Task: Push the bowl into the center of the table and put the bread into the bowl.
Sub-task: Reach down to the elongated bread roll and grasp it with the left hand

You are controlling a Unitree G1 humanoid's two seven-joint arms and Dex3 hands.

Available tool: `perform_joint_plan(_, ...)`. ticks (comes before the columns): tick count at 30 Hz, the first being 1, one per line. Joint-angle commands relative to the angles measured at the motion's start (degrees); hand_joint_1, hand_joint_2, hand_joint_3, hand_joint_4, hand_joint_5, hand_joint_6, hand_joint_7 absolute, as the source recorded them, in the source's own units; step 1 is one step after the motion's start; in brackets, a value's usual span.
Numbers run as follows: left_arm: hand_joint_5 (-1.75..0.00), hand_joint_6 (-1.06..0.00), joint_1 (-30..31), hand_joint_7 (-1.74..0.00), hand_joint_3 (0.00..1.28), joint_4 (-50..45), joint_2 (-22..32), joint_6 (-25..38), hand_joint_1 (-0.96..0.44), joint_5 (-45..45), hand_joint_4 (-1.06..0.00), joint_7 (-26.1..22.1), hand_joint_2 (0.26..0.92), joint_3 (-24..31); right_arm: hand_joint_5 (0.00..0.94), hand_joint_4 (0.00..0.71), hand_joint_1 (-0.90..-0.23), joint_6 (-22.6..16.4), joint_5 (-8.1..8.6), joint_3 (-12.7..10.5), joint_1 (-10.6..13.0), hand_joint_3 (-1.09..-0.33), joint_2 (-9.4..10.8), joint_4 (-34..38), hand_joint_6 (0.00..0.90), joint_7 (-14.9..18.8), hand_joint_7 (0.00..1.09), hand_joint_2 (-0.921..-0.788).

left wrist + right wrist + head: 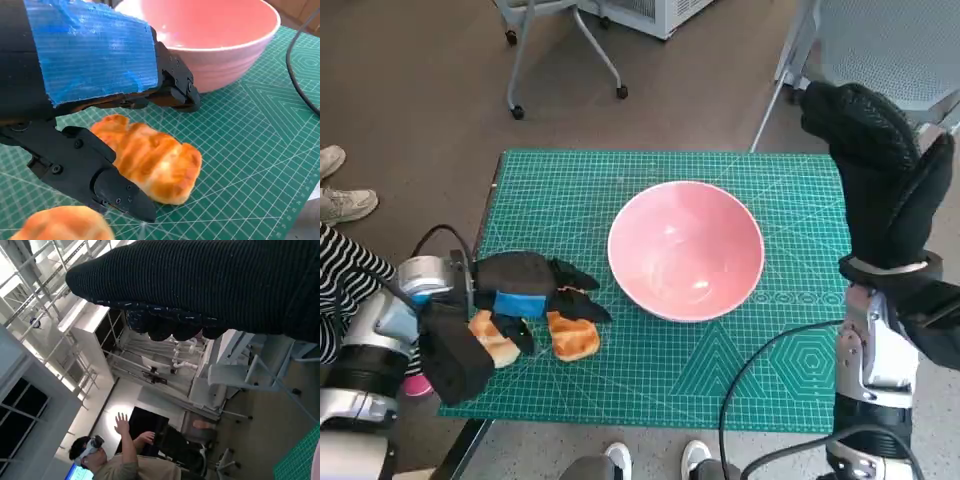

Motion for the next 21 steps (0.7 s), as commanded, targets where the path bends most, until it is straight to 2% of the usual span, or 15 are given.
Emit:
perform_joint_plan(1,-0.02,-0.50,-0.96,-0.11,0.01,1.10,-0.74,-0.33,-0.27,2.19,-0.48,1.27,0.747,-1.54,0.000,0.173,-0.682,0.38,-0.99,0.10,1.51,-0.663,-0.23,0.20,0.045,-0.48,0.55,-0.921)
perform_joint_plan(8,-0.02,-0.53,-1.49,-0.11,0.02,3.02,-1.38,0.59,-0.26,4.79,-0.50,2.61,0.771,-2.98,0.000,0.172,-0.681,0.50,-0.87,0.07,1.90,-0.664,-0.18,-0.22,0.044,-0.58,0.56,-0.921)
perform_joint_plan(14,-0.03,-0.56,-1.40,-0.12,0.02,4.82,-1.98,1.94,-0.16,5.18,-0.55,3.07,0.799,-3.72,0.000,0.172,-0.679,0.72,-0.40,-0.10,2.23,-0.665,-0.12,-0.52,0.042,-0.54,0.56,-0.921)
perform_joint_plan(21,-0.07,-0.65,-1.50,-0.17,0.06,6.25,-2.38,2.88,-0.04,7.05,-0.67,5.02,0.888,-4.57,0.000,0.171,-0.679,0.85,-0.31,-0.13,2.47,-0.666,-0.03,-0.93,0.040,-0.66,0.56,-0.921)
